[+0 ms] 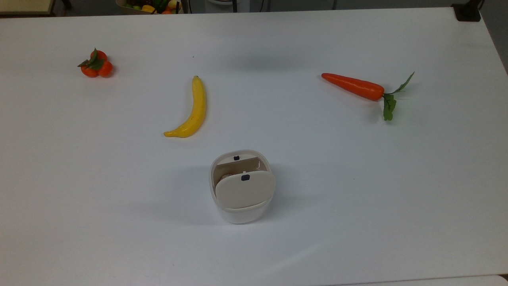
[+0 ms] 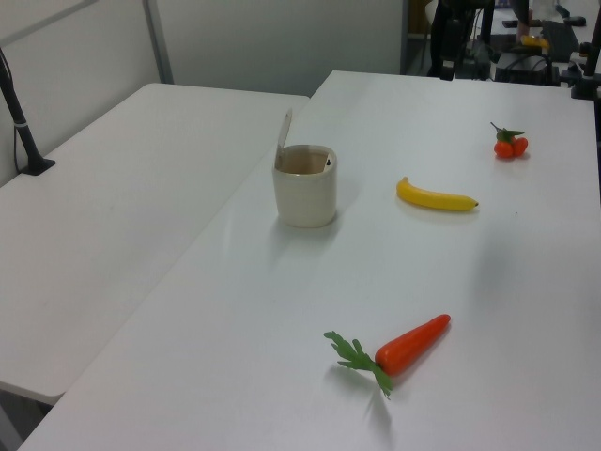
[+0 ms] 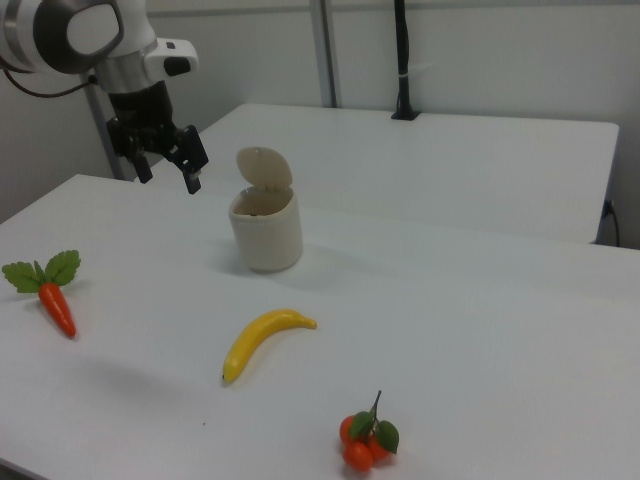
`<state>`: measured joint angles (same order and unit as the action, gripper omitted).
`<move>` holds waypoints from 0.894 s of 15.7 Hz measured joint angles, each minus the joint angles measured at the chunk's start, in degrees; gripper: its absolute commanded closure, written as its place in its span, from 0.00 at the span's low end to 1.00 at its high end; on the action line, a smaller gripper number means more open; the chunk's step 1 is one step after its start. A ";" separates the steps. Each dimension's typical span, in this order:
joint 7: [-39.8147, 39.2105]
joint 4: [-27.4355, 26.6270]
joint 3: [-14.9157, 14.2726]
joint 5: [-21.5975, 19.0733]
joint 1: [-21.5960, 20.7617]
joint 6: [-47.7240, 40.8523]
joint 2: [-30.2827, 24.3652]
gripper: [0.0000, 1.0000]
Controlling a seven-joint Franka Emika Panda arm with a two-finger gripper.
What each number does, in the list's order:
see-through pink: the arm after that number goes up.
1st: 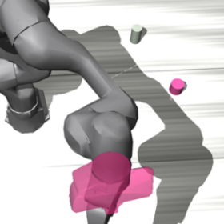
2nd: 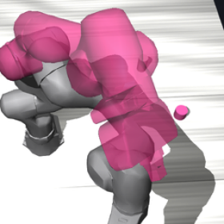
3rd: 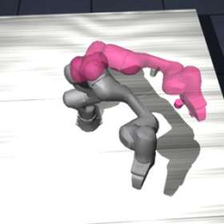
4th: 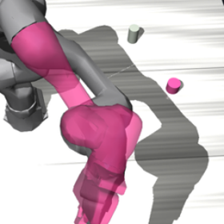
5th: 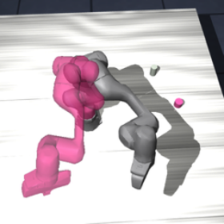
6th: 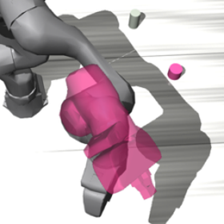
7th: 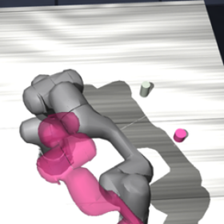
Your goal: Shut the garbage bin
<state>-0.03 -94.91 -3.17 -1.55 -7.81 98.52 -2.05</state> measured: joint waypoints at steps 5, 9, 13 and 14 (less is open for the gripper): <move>0.00 -0.01 0.00 0.00 0.00 0.00 0.00 0.00; -0.55 -0.02 0.00 0.00 0.00 0.00 0.00 0.00; -0.78 -0.02 0.00 0.00 0.00 0.00 0.00 0.00; -0.82 -0.02 0.00 0.00 0.00 0.00 0.00 0.00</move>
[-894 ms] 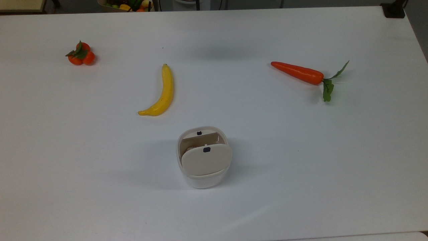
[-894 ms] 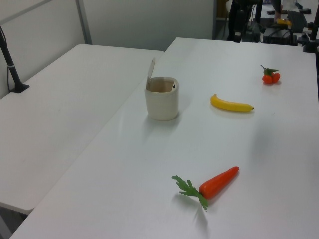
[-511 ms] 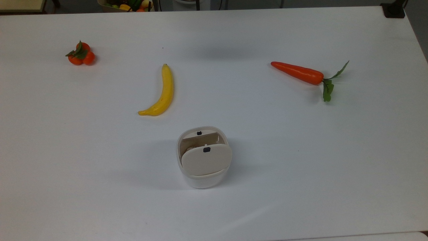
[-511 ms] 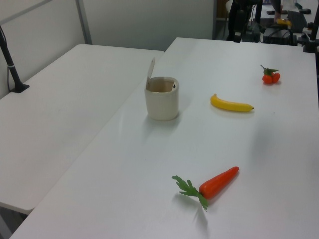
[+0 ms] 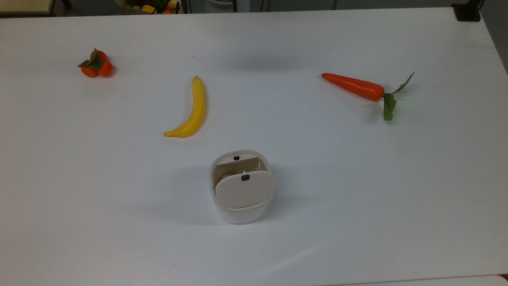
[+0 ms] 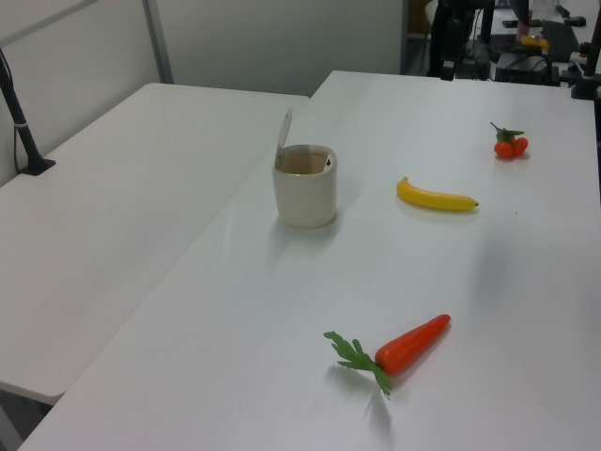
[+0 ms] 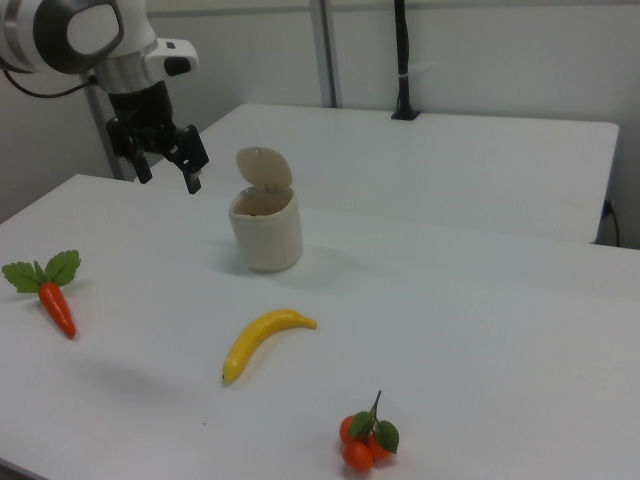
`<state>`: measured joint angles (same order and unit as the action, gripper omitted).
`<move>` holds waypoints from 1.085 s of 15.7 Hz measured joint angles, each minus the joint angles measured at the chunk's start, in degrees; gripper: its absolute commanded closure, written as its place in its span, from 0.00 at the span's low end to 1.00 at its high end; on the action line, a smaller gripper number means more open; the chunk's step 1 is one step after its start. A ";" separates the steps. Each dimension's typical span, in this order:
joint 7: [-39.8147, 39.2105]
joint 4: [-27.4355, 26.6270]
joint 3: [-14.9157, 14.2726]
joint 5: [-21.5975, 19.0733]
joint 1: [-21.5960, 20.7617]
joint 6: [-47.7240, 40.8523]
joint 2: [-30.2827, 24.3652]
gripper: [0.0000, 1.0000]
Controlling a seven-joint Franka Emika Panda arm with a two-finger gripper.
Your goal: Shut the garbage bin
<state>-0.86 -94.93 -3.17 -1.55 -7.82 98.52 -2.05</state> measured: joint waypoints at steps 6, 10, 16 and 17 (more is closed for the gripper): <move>-1.90 -0.02 0.01 0.00 -0.03 0.00 0.11 0.00; -3.99 -0.03 0.01 0.00 -0.03 0.00 0.33 0.08; -4.36 -0.03 0.01 -0.02 -0.03 0.20 0.53 0.57; -4.36 -0.04 0.01 -0.02 -0.03 0.85 0.57 0.60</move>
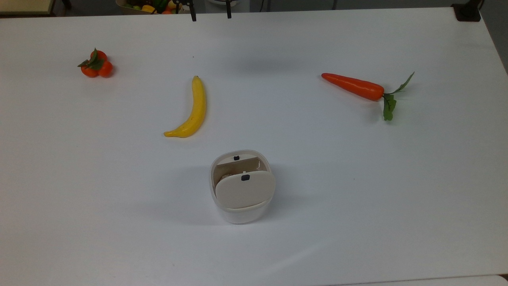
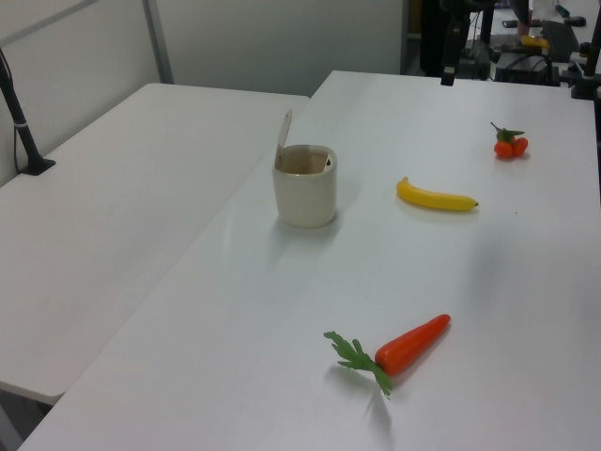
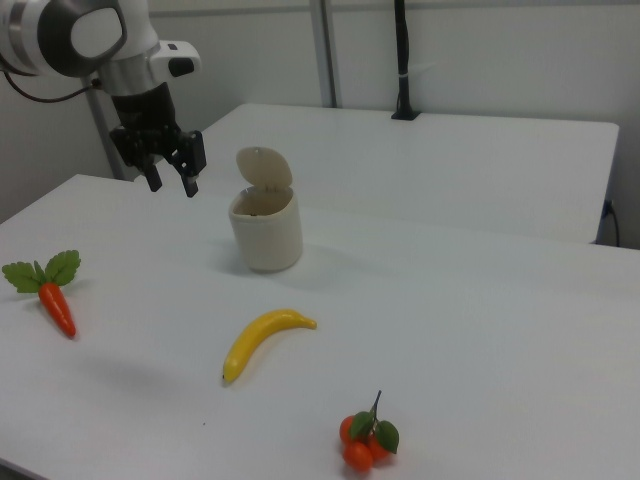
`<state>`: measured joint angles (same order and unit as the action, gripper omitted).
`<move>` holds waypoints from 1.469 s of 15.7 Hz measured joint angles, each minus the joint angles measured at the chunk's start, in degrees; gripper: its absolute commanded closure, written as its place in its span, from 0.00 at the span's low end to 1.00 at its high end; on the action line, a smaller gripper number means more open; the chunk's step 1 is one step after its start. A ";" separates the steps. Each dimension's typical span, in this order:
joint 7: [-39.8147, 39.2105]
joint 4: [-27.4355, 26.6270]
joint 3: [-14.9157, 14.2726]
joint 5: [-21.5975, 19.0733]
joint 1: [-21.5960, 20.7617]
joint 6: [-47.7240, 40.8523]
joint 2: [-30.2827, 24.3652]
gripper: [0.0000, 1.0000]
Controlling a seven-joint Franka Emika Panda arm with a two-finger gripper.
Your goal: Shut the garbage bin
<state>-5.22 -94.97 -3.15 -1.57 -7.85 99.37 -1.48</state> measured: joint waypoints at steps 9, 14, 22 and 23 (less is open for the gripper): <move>0.00 -0.06 0.00 -0.16 0.00 1.38 0.12 1.00; 0.00 -0.12 0.00 -1.26 0.03 1.39 0.22 1.00; 0.02 -0.36 -0.09 -4.81 0.33 13.81 2.58 1.00; 0.03 -0.36 -0.09 -4.81 0.34 16.10 3.06 1.00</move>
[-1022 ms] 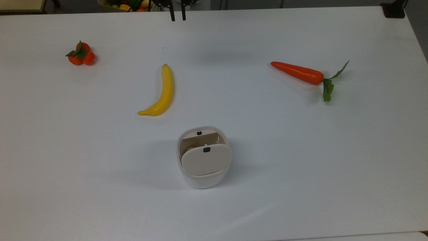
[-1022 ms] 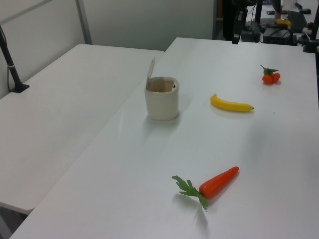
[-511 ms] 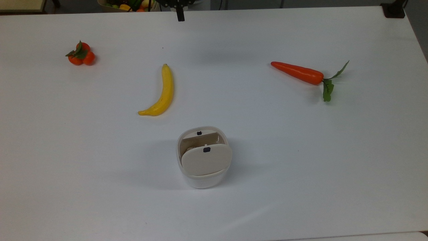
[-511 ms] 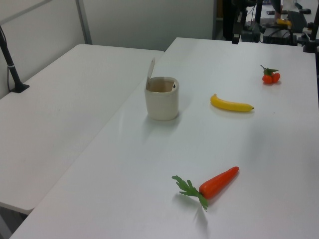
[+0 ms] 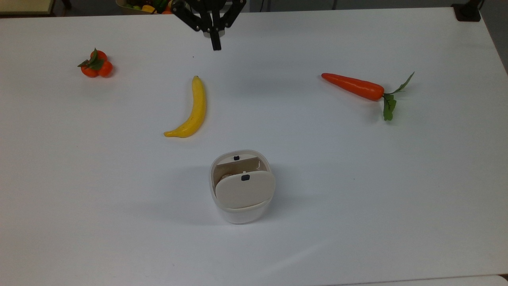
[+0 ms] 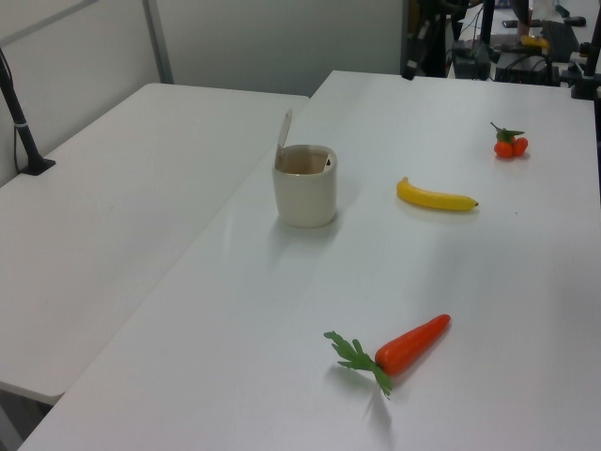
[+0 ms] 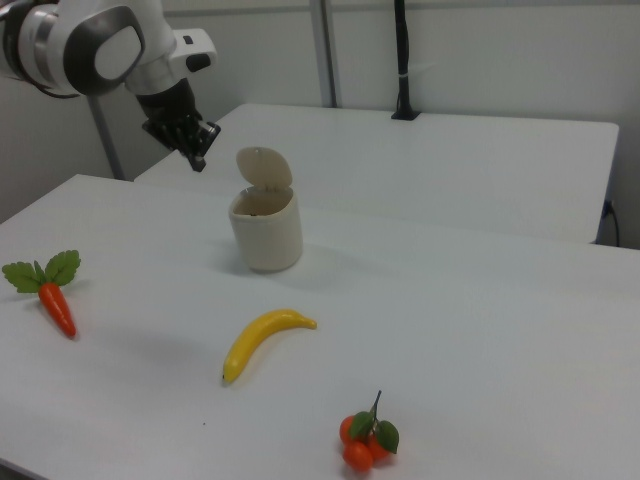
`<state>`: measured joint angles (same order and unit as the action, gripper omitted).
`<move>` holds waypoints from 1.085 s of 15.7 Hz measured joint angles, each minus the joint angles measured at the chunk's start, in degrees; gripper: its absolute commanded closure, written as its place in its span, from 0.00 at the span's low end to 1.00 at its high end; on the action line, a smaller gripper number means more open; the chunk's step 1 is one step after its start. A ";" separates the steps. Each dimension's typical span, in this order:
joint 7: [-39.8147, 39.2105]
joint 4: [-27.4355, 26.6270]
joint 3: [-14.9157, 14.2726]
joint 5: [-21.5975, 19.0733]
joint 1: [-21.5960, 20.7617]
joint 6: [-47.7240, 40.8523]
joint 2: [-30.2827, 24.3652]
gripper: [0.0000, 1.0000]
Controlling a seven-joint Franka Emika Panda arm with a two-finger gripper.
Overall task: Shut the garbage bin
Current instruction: 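Move the gripper over the cream bin toward its raised lid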
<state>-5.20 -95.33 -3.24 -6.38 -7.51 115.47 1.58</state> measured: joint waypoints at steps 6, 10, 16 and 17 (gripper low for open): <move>0.03 0.00 0.03 -0.25 -0.06 14.41 2.65 1.00; 2.19 0.00 0.34 -0.37 -0.35 23.83 5.75 1.00; 6.12 2.64 0.49 -0.37 -2.00 32.15 11.37 1.00; 6.56 3.77 0.49 -0.37 -2.03 32.98 12.43 1.00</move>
<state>1.37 -91.56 -2.75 -6.75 -9.54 148.45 14.01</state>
